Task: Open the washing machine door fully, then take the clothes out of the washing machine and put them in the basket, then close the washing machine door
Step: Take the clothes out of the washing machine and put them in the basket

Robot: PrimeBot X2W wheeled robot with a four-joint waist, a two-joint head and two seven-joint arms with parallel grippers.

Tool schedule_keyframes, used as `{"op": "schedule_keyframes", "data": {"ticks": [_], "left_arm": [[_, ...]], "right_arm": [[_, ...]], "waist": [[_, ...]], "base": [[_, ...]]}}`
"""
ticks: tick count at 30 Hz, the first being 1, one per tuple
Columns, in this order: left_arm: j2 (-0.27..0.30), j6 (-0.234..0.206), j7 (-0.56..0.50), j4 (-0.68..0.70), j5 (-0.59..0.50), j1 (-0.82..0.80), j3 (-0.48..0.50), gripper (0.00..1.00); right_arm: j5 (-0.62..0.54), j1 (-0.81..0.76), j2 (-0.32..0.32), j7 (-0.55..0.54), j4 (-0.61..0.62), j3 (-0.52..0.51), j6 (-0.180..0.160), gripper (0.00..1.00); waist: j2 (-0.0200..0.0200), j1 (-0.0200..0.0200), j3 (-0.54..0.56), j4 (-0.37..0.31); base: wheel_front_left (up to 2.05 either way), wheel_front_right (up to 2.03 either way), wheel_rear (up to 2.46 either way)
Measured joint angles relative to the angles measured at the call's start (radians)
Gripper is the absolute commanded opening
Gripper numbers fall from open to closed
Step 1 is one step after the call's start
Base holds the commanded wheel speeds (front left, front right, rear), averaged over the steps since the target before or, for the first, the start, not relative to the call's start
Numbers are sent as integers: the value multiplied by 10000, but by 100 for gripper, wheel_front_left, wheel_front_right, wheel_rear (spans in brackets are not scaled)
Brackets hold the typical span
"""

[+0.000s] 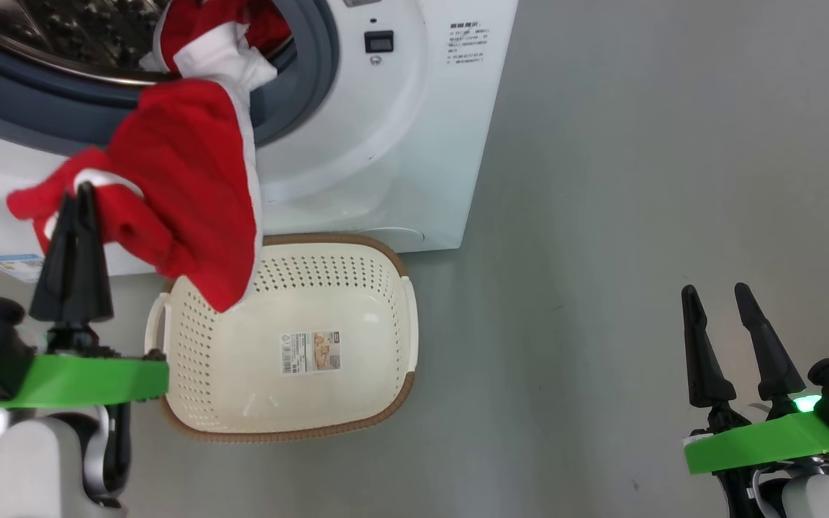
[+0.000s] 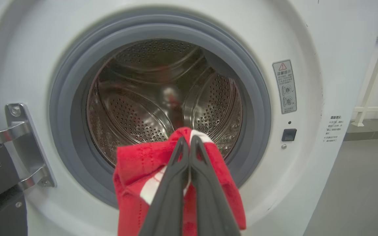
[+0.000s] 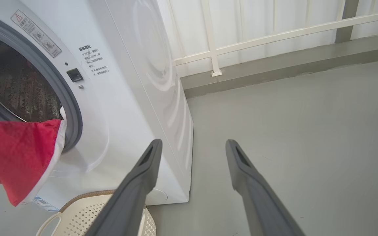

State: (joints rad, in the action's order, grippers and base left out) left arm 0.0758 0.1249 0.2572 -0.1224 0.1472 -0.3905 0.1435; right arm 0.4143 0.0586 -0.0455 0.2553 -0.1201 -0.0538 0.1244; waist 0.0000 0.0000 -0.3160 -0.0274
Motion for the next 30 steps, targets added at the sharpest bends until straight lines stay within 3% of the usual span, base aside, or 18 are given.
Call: {"op": "schedule_keyframes", "data": {"ticks": [16,30], "left_arm": [[65,2,-4,-3129,23,9,-723,0],[470,2,-4,-6274,-56,-1689,-1392,0]], "right_arm": [[347,557,0,0,259,35,0,100],[527,1212,-4,0,606,94,0,100]], "waist": [[0,0,-1296,-247],[0,0,-3026,-622]], "base": [[0,0,0],[0,0,0]]}}
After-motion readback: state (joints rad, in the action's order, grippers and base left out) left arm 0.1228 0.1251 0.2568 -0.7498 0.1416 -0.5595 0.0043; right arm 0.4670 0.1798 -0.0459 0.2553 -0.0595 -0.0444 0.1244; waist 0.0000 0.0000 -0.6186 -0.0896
